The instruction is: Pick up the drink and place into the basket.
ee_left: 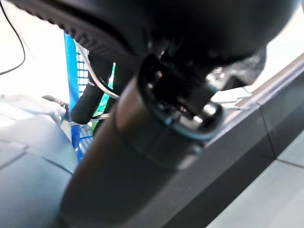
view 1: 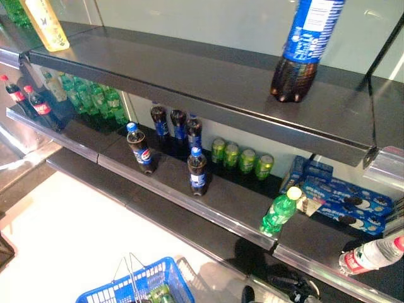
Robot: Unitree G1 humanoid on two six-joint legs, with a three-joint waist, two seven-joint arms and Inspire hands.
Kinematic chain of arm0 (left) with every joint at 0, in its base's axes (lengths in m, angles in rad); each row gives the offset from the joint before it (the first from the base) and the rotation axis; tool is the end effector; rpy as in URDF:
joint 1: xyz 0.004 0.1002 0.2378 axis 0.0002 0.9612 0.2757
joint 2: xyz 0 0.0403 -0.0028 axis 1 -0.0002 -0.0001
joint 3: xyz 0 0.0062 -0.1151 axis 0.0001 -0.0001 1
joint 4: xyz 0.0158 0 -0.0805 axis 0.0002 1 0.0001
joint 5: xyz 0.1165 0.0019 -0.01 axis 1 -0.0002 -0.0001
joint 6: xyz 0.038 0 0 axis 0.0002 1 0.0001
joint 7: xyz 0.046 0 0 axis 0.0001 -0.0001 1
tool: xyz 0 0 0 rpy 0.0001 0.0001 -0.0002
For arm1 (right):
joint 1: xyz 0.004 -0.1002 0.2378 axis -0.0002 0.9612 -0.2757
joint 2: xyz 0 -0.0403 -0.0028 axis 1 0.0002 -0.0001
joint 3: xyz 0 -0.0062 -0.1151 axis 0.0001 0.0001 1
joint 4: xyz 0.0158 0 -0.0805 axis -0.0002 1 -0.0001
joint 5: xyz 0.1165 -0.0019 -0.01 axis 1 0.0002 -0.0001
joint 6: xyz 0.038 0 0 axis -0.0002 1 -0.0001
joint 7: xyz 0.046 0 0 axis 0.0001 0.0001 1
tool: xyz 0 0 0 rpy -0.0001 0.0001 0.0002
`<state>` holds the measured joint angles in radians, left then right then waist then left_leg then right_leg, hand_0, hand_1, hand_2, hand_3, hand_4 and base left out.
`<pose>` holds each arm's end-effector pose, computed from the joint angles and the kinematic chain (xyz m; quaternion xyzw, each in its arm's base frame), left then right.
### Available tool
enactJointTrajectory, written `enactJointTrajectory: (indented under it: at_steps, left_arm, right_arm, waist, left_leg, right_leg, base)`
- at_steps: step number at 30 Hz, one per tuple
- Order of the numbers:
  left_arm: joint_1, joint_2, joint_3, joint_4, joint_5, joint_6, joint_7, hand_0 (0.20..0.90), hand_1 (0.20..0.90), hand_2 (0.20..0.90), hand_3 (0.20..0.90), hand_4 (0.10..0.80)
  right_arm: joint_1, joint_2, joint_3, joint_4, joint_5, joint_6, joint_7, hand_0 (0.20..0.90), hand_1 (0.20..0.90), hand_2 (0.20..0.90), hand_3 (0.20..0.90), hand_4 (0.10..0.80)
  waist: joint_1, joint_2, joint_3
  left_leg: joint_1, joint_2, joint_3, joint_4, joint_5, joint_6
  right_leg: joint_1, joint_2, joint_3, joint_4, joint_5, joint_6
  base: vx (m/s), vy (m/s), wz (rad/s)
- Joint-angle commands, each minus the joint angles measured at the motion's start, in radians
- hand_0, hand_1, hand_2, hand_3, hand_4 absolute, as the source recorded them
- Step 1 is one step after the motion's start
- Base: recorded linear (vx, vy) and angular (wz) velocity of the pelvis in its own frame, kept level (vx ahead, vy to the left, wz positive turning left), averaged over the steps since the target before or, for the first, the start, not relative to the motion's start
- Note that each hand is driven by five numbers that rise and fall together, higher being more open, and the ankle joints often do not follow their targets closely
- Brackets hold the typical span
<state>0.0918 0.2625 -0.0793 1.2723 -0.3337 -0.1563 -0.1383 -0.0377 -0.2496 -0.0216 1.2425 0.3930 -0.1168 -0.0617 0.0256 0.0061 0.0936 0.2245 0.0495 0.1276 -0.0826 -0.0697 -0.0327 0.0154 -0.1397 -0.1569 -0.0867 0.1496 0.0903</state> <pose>0.0385 0.2471 -0.1428 -0.0318 0.5483 0.0969 0.8300 0.0945 -0.2466 -0.1338 0.0390 0.4876 -0.2163 0.8449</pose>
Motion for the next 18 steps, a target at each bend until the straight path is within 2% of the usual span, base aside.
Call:
enactJointTrajectory:
  at_steps: [1, 6, 11, 13, 14, 15, 17, 18]
  left_arm:
    - [-0.098, 0.025, -0.004, -0.099, -0.013, -0.153, -0.036, 0.3, 0.3, 0.3, 0.2, 0.1]
    - [-0.104, 0.025, -0.006, -0.104, -0.023, -0.152, -0.022, 0.3, 0.3, 0.3, 0.2, 0.1]
    - [-0.101, 0.03, -0.007, -0.109, -0.04, -0.154, -0.026, 0.3, 0.3, 0.3, 0.2, 0.1]
    - [-0.114, 0.024, -0.007, -0.118, -0.065, -0.156, -0.024, 0.3, 0.3, 0.3, 0.2, 0.1]
    - [-0.117, 0.018, 0.002, -0.114, -0.065, -0.164, -0.028, 0.3, 0.3, 0.3, 0.2, 0.1]
    - [-0.123, 0.01, 0.007, -0.112, -0.063, -0.167, -0.035, 0.3, 0.3, 0.3, 0.2, 0.1]
    - [-0.129, 0.01, 0.009, -0.101, -0.061, -0.168, -0.05, 0.3, 0.3, 0.3, 0.2, 0.1]
    - [-0.134, 0.015, 0.009, -0.097, -0.061, -0.162, -0.049, 0.3, 0.3, 0.3, 0.2, 0.1]
  right_arm:
    - [-0.018, -0.034, -0.03, 0.047, -0.011, -0.031, -0.008, 0.9, 0.9, 0.9, 0.9, 0.8]
    - [-0.011, -0.037, -0.034, 0.058, -0.018, -0.041, -0.007, 0.9, 0.9, 0.9, 0.9, 0.8]
    - [-0.011, -0.039, -0.022, 0.049, -0.015, -0.033, 0.002, 0.9, 0.9, 0.9, 0.9, 0.8]
    - [-0.041, -0.06, 0.002, 0.03, -0.022, -0.021, 0.018, 0.9, 0.9, 0.9, 0.9, 0.8]
    - [-0.056, -0.069, 0.004, 0.025, -0.02, -0.02, 0.021, 0.9, 0.9, 0.9, 0.9, 0.8]
    - [-0.062, -0.076, 0.001, 0.016, -0.01, -0.016, 0.018, 0.9, 0.9, 0.9, 0.9, 0.8]
    - [-0.058, -0.078, -0.011, 0.011, -0.007, -0.021, 0.015, 0.9, 0.9, 0.9, 0.9, 0.8]
    - [-0.052, -0.074, -0.017, 0.01, -0.012, -0.028, 0.016, 0.9, 0.9, 0.9, 0.9, 0.8]
  waist:
    - [-0.007, -0.006, -0.01]
    - [-0.012, 0.0, -0.004]
    - [-0.022, 0.005, 0.006]
    - [0.0, -0.019, 0.031]
    - [0.009, -0.038, 0.045]
    - [0.014, -0.05, 0.054]
    - [0.006, -0.059, 0.063]
    - [0.003, -0.067, 0.064]
  left_leg:
    - [-0.059, 0.035, 0.017, 0.012, 0.028, -0.036]
    - [-0.061, 0.042, 0.016, 0.007, 0.03, -0.042]
    - [-0.064, 0.048, -0.001, 0.007, 0.034, -0.04]
    - [-0.115, 0.005, -0.132, 0.168, -0.03, -0.033]
    - [-0.149, -0.021, -0.158, 0.252, -0.069, -0.032]
    - [-0.174, -0.036, -0.174, 0.295, -0.081, -0.039]
    - [-0.167, -0.047, -0.164, 0.267, -0.093, -0.017]
    - [-0.156, -0.057, -0.165, 0.246, -0.096, -0.007]
  right_leg:
    - [0.072, -0.068, -0.029, 0.023, -0.063, 0.069]
    - [0.071, -0.066, -0.035, 0.025, -0.069, 0.068]
    - [0.066, -0.05, -0.004, 0.046, -0.092, 0.056]
    - [0.035, -0.057, 0.058, 0.068, -0.091, 0.042]
    - [0.025, -0.068, 0.086, 0.077, -0.087, 0.04]
    - [0.019, -0.07, 0.11, 0.081, -0.079, 0.04]
    - [-0.022, -0.082, 0.113, 0.09, -0.053, 0.058]
    - [-0.048, -0.099, 0.11, 0.076, -0.019, 0.078]
  base:
    - [-0.02, -0.053, 0.02]
    - [-0.013, -0.017, 0.0]
    - [-0.025, 0.019, 0.0]
    - [-0.17, 0.091, -0.05]
    - [-0.144, 0.174, -0.23]
    - [-0.108, 0.209, -0.44]
    - [-0.066, 0.231, -0.54]
    - [-0.057, 0.193, -0.48]
